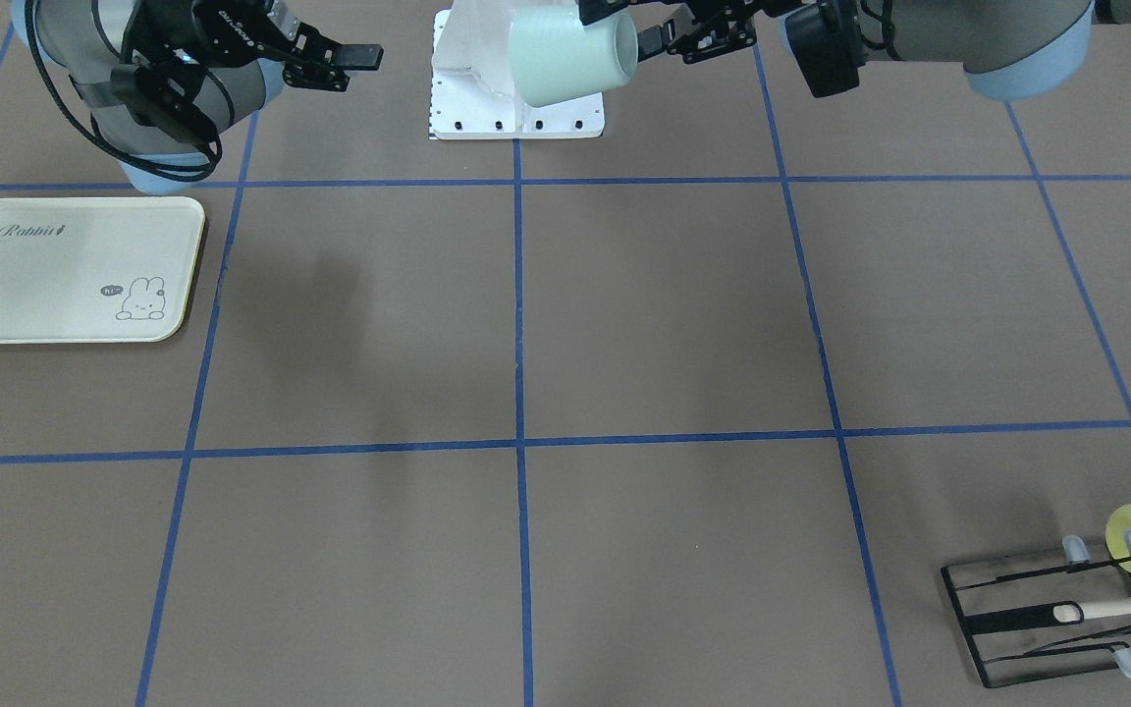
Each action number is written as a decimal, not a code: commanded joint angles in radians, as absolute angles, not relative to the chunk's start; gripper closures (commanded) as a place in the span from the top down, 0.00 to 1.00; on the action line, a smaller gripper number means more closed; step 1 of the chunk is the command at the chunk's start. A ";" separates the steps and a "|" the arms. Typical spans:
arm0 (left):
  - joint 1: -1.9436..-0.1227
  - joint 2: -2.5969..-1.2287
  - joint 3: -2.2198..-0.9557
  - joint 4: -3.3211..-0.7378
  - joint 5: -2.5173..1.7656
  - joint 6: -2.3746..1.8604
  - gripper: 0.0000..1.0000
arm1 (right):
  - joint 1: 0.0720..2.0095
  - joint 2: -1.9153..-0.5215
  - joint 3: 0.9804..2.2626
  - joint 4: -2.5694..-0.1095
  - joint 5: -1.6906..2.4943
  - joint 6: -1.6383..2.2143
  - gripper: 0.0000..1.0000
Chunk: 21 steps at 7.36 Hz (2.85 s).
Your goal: Left arm grabs green cup and hands to right arm on tray
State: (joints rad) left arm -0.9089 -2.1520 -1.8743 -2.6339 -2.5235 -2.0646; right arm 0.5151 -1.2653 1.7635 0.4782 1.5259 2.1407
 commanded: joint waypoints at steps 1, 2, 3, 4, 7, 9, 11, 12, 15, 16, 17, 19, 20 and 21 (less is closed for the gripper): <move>-0.905 -2.154 -1.875 -2.640 -2.508 -2.094 0.29 | 0.457 -1.203 1.764 0.401 1.459 2.134 0.99; -0.902 -2.154 -1.875 -2.640 -2.502 -2.098 0.29 | 0.443 -1.190 1.760 0.390 1.456 2.132 0.99; -0.902 -2.154 -1.875 -2.640 -2.502 -2.105 0.29 | 0.442 -1.175 1.759 0.368 1.448 2.131 0.99; -0.900 -2.154 -1.876 -2.640 -2.502 -2.108 0.29 | 0.442 -1.133 1.759 0.304 1.430 2.131 0.99; -0.891 -2.161 -1.884 -2.640 -2.502 -2.123 0.29 | 0.430 -1.080 1.744 0.252 1.393 2.131 0.99; -0.884 -2.166 -1.885 -2.640 -2.502 -2.128 0.29 | 0.425 -1.051 1.723 0.250 1.381 2.129 0.99; -0.873 -2.169 -1.885 -2.640 -2.502 -2.129 0.29 | 0.425 -1.048 1.723 0.250 1.379 2.129 0.99; -0.871 -2.172 -1.885 -2.640 -2.502 -2.129 0.29 | 0.425 -1.048 1.723 0.250 1.379 2.129 0.97; -0.867 -2.172 -1.885 -2.640 -2.502 -2.129 0.29 | 0.425 -1.048 1.724 0.250 1.381 2.129 0.68; -0.867 -2.174 -1.885 -2.640 -2.502 -2.129 0.29 | 0.425 -1.049 1.724 0.250 1.382 2.128 0.57; -0.867 -2.174 -1.885 -2.640 -2.502 -2.131 0.29 | 0.425 -1.049 1.724 0.250 1.382 2.122 0.49; -0.867 -2.175 -1.885 -2.640 -2.502 -2.131 0.32 | 0.423 -1.052 1.724 0.250 1.382 2.117 0.44; -0.867 -2.175 -1.885 -2.640 -2.502 -2.131 0.33 | 0.423 -1.052 1.724 0.250 1.384 2.117 0.40; -0.867 -2.178 -1.885 -2.640 -2.502 -2.131 0.36 | 0.422 -1.052 1.724 0.250 1.384 2.117 0.31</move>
